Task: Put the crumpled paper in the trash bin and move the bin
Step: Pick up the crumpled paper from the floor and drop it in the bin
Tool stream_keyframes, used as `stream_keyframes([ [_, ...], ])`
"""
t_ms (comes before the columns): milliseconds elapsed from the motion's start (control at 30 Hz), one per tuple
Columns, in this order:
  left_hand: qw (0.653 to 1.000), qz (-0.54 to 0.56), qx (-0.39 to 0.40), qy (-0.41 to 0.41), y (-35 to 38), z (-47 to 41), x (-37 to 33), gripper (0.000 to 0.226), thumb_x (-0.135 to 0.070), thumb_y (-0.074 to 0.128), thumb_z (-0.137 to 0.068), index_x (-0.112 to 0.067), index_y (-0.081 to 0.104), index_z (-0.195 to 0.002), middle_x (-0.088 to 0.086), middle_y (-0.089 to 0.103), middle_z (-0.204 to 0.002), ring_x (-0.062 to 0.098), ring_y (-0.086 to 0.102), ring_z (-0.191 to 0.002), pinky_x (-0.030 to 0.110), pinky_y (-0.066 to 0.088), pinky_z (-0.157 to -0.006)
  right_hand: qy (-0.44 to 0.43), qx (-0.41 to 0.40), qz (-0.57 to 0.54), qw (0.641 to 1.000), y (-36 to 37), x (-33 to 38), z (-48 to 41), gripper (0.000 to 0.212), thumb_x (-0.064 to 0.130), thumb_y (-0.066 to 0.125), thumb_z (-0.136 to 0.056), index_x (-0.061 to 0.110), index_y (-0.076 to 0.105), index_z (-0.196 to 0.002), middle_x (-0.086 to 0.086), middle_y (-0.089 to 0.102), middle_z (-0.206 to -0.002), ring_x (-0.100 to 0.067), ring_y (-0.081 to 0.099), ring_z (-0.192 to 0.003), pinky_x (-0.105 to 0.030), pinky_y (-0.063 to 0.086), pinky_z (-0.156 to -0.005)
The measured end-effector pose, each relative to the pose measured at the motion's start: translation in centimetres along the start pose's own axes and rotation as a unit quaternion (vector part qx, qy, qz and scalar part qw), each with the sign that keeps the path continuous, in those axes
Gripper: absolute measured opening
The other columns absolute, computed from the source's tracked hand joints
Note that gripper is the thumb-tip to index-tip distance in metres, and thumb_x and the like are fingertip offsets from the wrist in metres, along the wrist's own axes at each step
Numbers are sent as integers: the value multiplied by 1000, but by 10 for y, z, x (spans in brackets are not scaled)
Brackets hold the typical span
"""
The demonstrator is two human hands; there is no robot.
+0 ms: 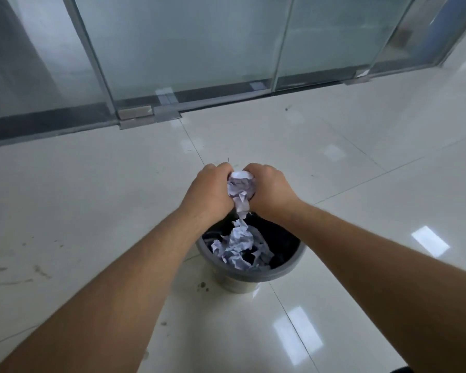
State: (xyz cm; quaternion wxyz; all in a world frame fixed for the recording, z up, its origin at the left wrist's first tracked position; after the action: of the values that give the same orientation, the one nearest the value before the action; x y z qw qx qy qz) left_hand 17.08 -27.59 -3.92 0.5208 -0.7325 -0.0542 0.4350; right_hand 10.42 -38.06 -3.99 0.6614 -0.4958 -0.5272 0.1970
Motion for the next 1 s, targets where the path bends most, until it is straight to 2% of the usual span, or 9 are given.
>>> stream_keyframes([
  [167, 999, -10, 41, -33, 15, 5, 7, 30, -7, 70, -80, -13, 54, -104, 12, 52, -105, 23, 54, -78, 28, 40, -57, -7, 10, 16, 1000, -3, -10, 3, 27, 5, 58, -79, 6, 59, -106, -17, 60, -98, -32, 58, -84, -33, 45, -64],
  [267, 991, -3, 123, -59, 26, 9, 14, 73, -2, 69, -82, -28, 38, -143, 11, 45, -128, 23, 55, -88, 28, 49, -67, -3, 41, 57, 998, -5, -28, 6, 46, 3, 61, -77, 11, 53, -122, -16, 56, -110, -30, 57, -92, -31, 44, -73],
  [333, 987, 5, 149, -55, 27, 13, 17, 87, 4, 65, -84, -36, 26, -151, 8, 40, -139, 23, 54, -96, 24, 46, -66, 19, 47, 76, 996, -10, -42, 6, 57, -2, 58, -78, 15, 48, -131, -15, 53, -118, -30, 58, -97, -32, 48, -77],
  [467, 996, 26, 74, -48, 8, 20, 29, 74, -15, 68, -88, -31, 34, -151, 5, 42, -146, 24, 46, -130, 29, 40, -98, 54, 30, 69, 996, -20, -65, 7, 66, 0, 60, -76, 20, 43, -137, -12, 46, -128, -28, 58, -103, -36, 53, -85],
  [600, 992, 45, 19, -116, 2, 31, 59, 65, -36, 57, -95, -23, 32, -153, 9, 38, -154, 25, 38, -141, 41, 34, -113, 77, -14, 81, 994, -26, -88, 11, 65, 18, 62, -82, 21, 37, -142, -12, 42, -134, -29, 54, -111, -36, 49, -92],
  [733, 975, 58, 23, -213, 22, 49, 79, 67, -46, 41, -100, -26, 12, -157, 18, 36, -151, 31, 50, -129, 40, 44, -98, 137, 3, 82, 987, -17, -112, 21, 67, 27, 58, -87, 21, 27, -146, -17, 40, -135, -35, 49, -117, -42, 44, -97],
  [833, 963, 111, 51, -239, 42, 59, 81, 65, -50, 39, -99, -41, 5, -153, 16, 57, -128, 28, 74, -81, 39, 64, -66, 190, 59, 38, 979, 8, -123, 39, 66, 27, 56, -89, 22, 23, -146, -21, 48, -130, -39, 54, -112, -43, 45, -92],
  [900, 963, 117, 66, -235, 53, 61, 78, 61, -43, 40, -101, -41, 6, -152, 12, 65, -111, 22, 73, -54, 30, 60, -45, 191, 66, 14, 979, 25, -126, 48, 64, 21, 53, -88, 25, 20, -143, -21, 57, -120, -38, 58, -101, -42, 49, -85],
  [1000, 969, 71, 49, -232, 57, 62, 75, 58, -29, 41, -103, -40, 9, -151, 10, 68, -94, 21, 69, -47, 31, 60, -42, 214, 43, 2, 976, 34, -131, 50, 68, 14, 45, -85, 30, 15, -144, -20, 59, -113, -34, 55, -86, -37, 45, -74],
])
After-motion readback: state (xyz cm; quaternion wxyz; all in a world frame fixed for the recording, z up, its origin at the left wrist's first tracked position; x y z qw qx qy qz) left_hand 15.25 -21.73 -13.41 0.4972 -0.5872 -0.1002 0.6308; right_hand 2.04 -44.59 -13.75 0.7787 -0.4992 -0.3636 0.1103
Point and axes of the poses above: each hand's wrist, its own z-axis away from the middle knuckle, its own y-axis out of the palm, x = y × z, the point moved 5 cm from there along -z, towards the middle knuckle
